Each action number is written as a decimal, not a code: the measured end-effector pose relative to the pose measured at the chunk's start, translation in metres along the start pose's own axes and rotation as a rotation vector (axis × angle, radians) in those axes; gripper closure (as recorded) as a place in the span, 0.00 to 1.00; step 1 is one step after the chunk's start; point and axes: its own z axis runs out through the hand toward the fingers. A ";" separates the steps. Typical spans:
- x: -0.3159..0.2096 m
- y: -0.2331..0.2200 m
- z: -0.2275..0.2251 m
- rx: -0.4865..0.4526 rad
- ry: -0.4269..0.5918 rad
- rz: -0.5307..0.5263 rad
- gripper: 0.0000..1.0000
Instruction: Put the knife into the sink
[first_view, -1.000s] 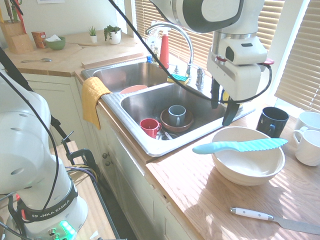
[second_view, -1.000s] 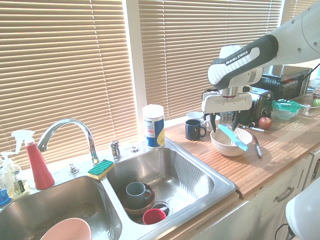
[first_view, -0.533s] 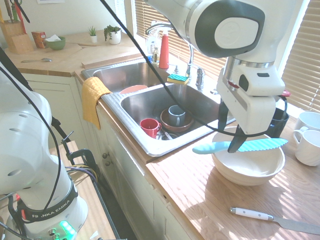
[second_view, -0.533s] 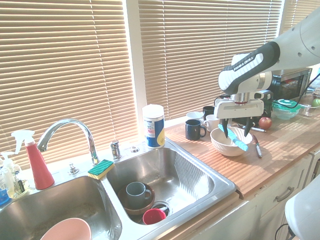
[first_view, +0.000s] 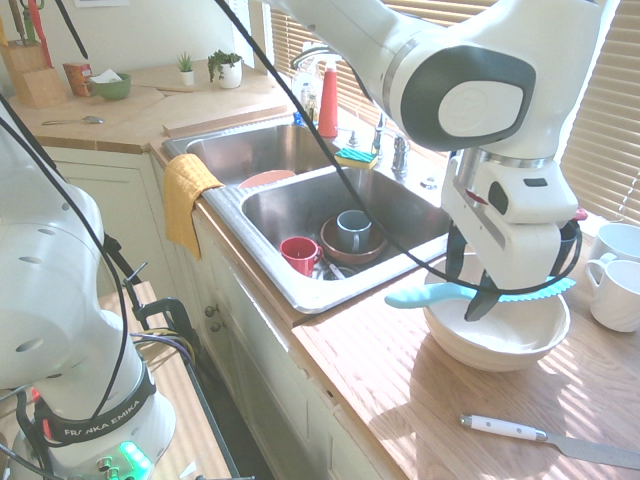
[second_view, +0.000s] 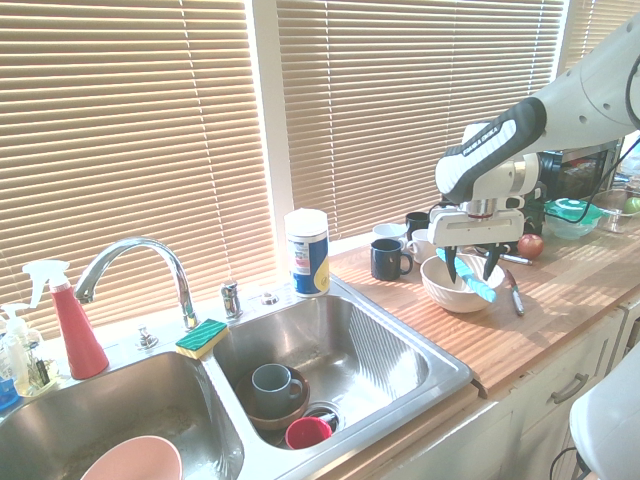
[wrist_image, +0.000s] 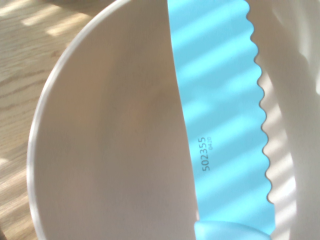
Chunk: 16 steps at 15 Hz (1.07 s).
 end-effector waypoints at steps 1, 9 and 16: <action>0.001 0.000 0.000 0.000 0.000 -0.001 1.00; 0.003 0.004 0.004 -0.002 -0.003 -0.010 1.00; 0.006 0.006 0.003 0.007 0.002 -0.007 1.00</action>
